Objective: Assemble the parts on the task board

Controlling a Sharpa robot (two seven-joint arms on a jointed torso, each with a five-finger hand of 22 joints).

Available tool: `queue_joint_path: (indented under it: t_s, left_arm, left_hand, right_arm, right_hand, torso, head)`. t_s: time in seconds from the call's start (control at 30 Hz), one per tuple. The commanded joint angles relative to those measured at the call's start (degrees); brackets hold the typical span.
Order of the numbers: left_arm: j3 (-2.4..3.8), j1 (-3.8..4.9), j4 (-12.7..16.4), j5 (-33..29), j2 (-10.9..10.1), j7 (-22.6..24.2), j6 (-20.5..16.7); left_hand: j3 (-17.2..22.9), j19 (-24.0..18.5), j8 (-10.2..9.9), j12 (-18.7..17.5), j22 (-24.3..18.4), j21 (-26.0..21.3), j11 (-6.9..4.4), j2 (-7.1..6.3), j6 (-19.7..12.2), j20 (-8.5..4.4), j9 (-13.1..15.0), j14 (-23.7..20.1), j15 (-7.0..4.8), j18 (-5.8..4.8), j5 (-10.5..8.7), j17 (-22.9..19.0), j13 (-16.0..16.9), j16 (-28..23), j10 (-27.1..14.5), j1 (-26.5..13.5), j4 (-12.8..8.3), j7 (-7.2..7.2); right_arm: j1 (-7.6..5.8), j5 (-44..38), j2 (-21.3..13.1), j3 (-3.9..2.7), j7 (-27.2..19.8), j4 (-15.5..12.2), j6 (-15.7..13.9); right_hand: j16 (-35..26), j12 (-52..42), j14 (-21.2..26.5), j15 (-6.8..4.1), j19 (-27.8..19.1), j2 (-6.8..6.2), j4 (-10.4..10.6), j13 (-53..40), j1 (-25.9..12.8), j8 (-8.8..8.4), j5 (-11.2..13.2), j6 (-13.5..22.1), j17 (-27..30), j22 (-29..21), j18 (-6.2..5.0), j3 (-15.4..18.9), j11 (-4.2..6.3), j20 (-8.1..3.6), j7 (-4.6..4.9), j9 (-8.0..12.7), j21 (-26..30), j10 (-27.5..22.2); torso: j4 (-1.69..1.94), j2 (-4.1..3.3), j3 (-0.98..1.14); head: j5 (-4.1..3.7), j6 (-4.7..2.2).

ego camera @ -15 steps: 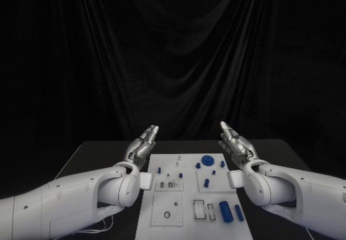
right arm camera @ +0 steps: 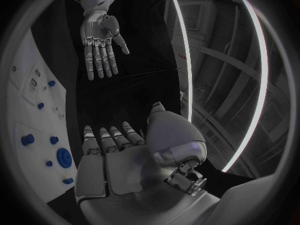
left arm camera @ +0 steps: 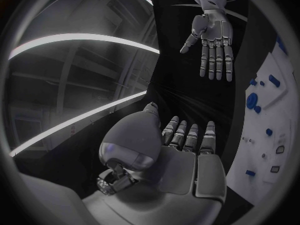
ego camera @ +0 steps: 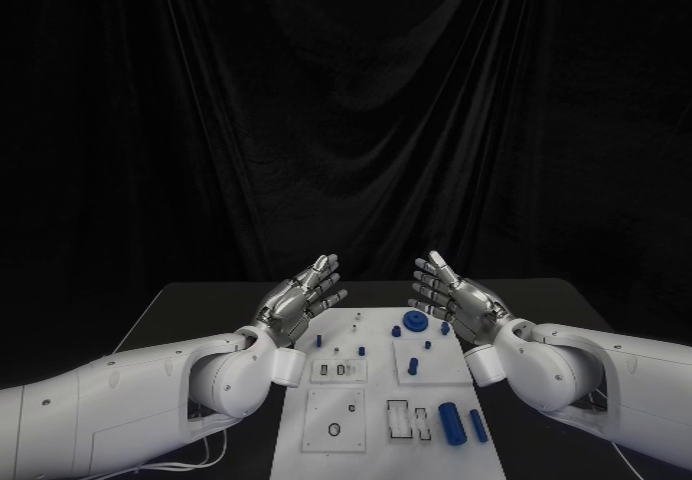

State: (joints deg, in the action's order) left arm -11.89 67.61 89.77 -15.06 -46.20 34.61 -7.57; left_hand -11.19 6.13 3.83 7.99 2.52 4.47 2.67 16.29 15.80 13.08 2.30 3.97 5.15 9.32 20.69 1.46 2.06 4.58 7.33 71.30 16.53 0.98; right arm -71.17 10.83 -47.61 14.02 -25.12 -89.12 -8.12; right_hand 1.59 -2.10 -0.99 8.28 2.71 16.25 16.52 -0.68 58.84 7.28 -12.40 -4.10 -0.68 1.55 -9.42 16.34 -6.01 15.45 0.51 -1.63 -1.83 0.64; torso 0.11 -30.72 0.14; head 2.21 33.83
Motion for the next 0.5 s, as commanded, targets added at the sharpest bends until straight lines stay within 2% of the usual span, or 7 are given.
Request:
queue_joint_path:
  t_s: [0.03, 0.07, 0.1, 0.3, 0.37, 0.47, 0.5]
  left_arm:
    - [-0.16, 0.37, 0.1, -3.6, 0.0, 3.0, 7.3]
    - [-0.17, 0.39, 0.1, -3.6, 0.0, 3.0, 7.4]
    - [-0.17, 0.34, -2.3, 2.7, -3.1, 5.6, 11.3]
    - [-0.17, 0.34, -2.4, 2.8, -3.4, 6.2, 11.9]
    - [-0.17, 0.34, -1.9, 2.9, -4.2, 6.7, 12.0]
    - [-0.17, 0.34, -0.7, 3.0, -5.8, 7.4, 12.1]
    - [-0.17, 0.34, -0.1, 3.0, -6.5, 7.6, 12.1]
  left_hand:
    - [2.8, 5.7, 3.2, 9.9, 1.3, 3.3, 2.28, -1.12, 6.4, 1.97, 0.7, 4.6, 1.42, 1.13, 11.09, 1.1, 1.3, 5.3, 4.8, 8.2, -0.7, 3.04]
    - [3.1, 6.1, 3.4, 10.5, 1.3, 3.5, 2.38, -1.25, 6.6, 2.01, 0.7, 4.8, 1.47, 1.13, 11.78, 1.2, 1.4, 5.6, 4.9, 8.7, -0.9, 3.08]
    - [3.6, 6.9, 3.6, 11.4, 1.5, 3.9, 2.53, -1.46, 6.8, 2.04, 0.8, 5.2, 1.53, 1.15, 12.79, 1.2, 1.4, 6.1, 5.2, 9.4, -1.4, 3.14]
    - [5.9, 10.0, 4.3, 14.1, 2.1, 5.6, 2.92, -2.17, 7.7, 2.02, 0.9, 6.2, 1.54, 1.16, 15.44, 1.4, 1.7, 7.5, 5.8, 11.0, -3.0, 3.45]
    - [6.7, 11.4, 4.7, 15.0, 2.3, 6.4, 3.19, -2.45, 8.2, 2.06, 0.9, 6.7, 1.64, 1.17, 16.11, 1.5, 1.8, 8.1, 6.1, 11.3, -3.6, 3.57]
    - [7.8, 14.3, 5.2, 16.7, 3.0, 8.1, 3.59, -2.93, 9.0, 2.14, 1.0, 8.2, 1.76, 1.19, 16.68, 1.9, 2.0, 9.6, 6.9, 11.2, -4.2, 3.73]
    - [8.3, 15.3, 5.4, 17.9, 3.2, 8.7, 3.89, -3.19, 9.3, 2.15, 1.1, 9.8, 1.87, 1.19, 16.86, 2.3, 2.2, 11.2, 7.6, 11.1, -4.4, 3.84]
  right_arm:
    - [-0.31, 2.6, -0.1, 0.15, 1.7, 0.0, 6.9]
    - [-0.32, 2.6, -0.1, 0.15, 1.7, 0.0, 6.9]
    - [-1.91, 2.8, -3.7, 0.15, 2.9, 0.2, 12.7]
    - [-2.13, 2.4, -5.3, 0.15, 2.8, -0.2, 13.9]
    - [-2.19, 2.1, -5.7, 0.15, 2.8, -0.4, 13.8]
    - [-2.37, 1.9, -6.1, 0.15, 2.8, -0.6, 13.8]
    - [-2.50, 1.8, -6.1, 0.15, 2.8, -0.6, 13.8]
  right_hand:
    - [4.6, -6.0, -2.8, 1.90, 5.7, -0.16, 0.0, -1.2, 4.0, 4.09, -3.7, -2.5, -1.4, 0.9, -0.82, 0.5, -4.37, 1.22, 1.10, -0.6, -2.9, 1.8]
    - [5.1, -7.0, -3.2, 2.00, 6.3, -0.20, 0.0, -1.4, 4.4, 4.40, -4.0, -2.7, -1.6, 1.0, -0.79, 0.4, -4.56, 1.25, 1.22, -0.6, -3.2, 2.1]
    - [6.8, -10.2, -4.6, 2.39, 7.9, -0.31, -0.1, -1.9, 5.5, 4.88, -4.6, -3.1, -2.0, 1.2, -0.57, 0.4, -5.41, 1.27, 1.48, -0.7, -3.9, 3.0]
    - [12.9, -18.8, -10.6, 2.89, 16.0, -0.63, -1.3, -2.7, 11.0, 7.08, -9.4, -5.4, -4.0, 2.1, 0.11, -1.0, -5.91, 1.33, 2.27, -1.0, -7.0, 4.4]
    - [20.9, -29.8, -19.3, 2.60, 23.2, -0.91, -2.4, -4.8, 13.1, 8.21, -11.7, -6.6, -6.9, 3.0, 0.04, -1.7, -6.38, 1.32, 2.50, -1.3, -10.0, 8.8]
    - [26.6, -36.4, -24.4, 2.56, 30.6, -1.47, -3.9, -6.8, 16.6, 10.64, -14.3, -9.8, -9.7, 3.7, -0.61, -2.5, -6.83, 1.19, 3.58, -1.9, -12.6, 11.8]
    - [28.1, -37.8, -25.1, 2.60, 32.8, -1.71, -4.9, -7.2, 18.1, 12.97, -15.7, -12.4, -10.5, 4.0, -0.75, -3.0, -6.99, 1.10, 3.98, -2.6, -13.6, 12.1]
  torso:
    - [0.00, 0.00, 0.00]
    - [0.00, 0.00, 0.00]
    - [0.39, -2.69, -0.13]
    - [0.79, -4.19, 0.02]
    - [0.91, -4.90, 0.06]
    - [1.18, -5.52, 0.15]
    - [1.22, -5.62, 0.19]
  head:
    - [0.00, 0.00]
    - [0.00, 0.00]
    - [0.13, 5.04]
    - [0.18, 5.39]
    - [0.10, 5.54]
    - [-0.38, 6.22]
    - [-0.47, 6.35]
